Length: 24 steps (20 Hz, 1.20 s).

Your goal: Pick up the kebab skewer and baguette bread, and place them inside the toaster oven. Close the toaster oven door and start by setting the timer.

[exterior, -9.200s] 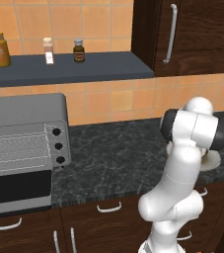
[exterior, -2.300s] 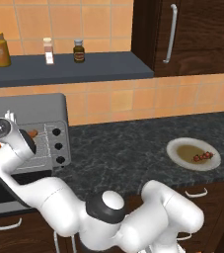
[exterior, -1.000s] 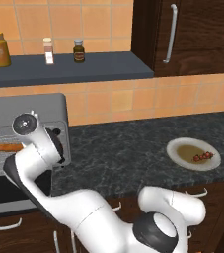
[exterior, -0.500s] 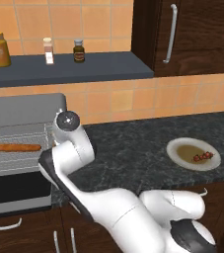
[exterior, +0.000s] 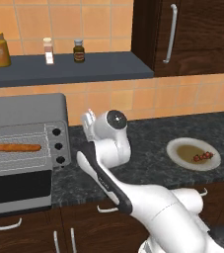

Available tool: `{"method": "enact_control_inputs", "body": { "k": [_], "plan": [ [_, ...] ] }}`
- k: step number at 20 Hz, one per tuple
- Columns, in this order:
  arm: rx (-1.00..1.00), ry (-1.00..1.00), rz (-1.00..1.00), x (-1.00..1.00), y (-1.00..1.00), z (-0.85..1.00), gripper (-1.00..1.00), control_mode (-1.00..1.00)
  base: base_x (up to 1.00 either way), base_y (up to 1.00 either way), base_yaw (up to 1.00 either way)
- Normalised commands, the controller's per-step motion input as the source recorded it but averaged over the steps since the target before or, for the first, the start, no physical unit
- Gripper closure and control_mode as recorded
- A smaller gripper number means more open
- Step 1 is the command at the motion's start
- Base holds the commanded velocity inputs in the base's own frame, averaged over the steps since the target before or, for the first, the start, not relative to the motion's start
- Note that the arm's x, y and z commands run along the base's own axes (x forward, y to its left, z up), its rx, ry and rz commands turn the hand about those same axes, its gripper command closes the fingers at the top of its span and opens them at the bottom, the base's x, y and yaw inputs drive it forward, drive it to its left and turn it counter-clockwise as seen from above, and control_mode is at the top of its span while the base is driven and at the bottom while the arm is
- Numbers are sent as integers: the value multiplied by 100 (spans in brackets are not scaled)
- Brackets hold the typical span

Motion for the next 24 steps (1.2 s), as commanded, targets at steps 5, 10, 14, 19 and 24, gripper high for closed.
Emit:
{"method": "enact_control_inputs", "body": {
  "k": [5, 10, 14, 19, 24],
  "plan": [
    [1, 0, 20, 0, -81, -1, -100, -100, 0, 0, 0],
    [0, 0, 24, -20, -63, 0, -100, -100, 0, 0, 0],
    [0, 5, 14, -27, -21, 11, -100, -100, 0, 0, 0],
    [0, 18, 8, -9, -4, 21, -100, -100, 0, 0, 0],
    [-2, 36, 0, 3, -21, 12, -100, -100, 0, 0, 0]
  ]
}}
